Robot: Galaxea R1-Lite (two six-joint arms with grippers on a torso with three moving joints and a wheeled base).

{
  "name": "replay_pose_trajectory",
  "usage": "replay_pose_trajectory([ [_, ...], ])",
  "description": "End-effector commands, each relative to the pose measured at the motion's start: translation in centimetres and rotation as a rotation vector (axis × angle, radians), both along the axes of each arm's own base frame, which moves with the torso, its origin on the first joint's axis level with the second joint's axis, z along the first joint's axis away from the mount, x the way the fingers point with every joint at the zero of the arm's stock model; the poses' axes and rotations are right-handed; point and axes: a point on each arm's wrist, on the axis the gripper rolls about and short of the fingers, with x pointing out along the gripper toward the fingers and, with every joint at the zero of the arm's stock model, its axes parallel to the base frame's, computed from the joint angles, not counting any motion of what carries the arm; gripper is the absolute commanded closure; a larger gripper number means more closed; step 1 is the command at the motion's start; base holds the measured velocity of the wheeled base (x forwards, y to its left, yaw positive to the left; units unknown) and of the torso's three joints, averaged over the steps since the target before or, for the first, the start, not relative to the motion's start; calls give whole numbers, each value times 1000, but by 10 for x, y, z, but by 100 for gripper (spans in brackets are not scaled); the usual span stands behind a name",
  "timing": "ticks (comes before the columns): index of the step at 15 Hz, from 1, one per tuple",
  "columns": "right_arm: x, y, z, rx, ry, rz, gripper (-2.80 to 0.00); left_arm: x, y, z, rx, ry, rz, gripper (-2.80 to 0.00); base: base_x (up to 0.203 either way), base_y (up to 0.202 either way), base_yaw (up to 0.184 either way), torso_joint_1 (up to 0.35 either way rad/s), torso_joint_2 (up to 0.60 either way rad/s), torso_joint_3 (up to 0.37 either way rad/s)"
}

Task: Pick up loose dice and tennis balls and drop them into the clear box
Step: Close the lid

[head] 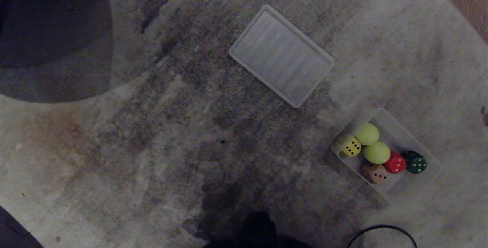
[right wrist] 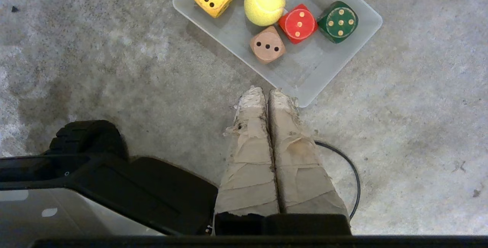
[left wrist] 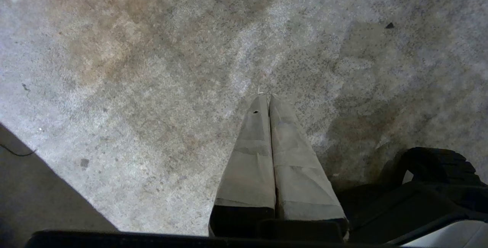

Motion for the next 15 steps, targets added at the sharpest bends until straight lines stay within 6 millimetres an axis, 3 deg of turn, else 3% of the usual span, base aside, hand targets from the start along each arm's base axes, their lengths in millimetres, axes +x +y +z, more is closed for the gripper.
replay_pose_trajectory([
  [1, 0, 0, 0, 0, 2, 0, 0, 0, 0, 0, -2, 2, 1, 0, 0, 0, 0, 0, 0, 0],
  [10, 0, 0, 0, -1, 4, 2, 0, 0, 0, 0, 6, 4, 0, 0, 0, 0, 0, 0, 0, 0],
  [15, 0, 0, 0, -2, 4, 3, 0, 0, 0, 0, 4, 3, 0, 0, 3, -7, 132, 2, 5, 3],
])
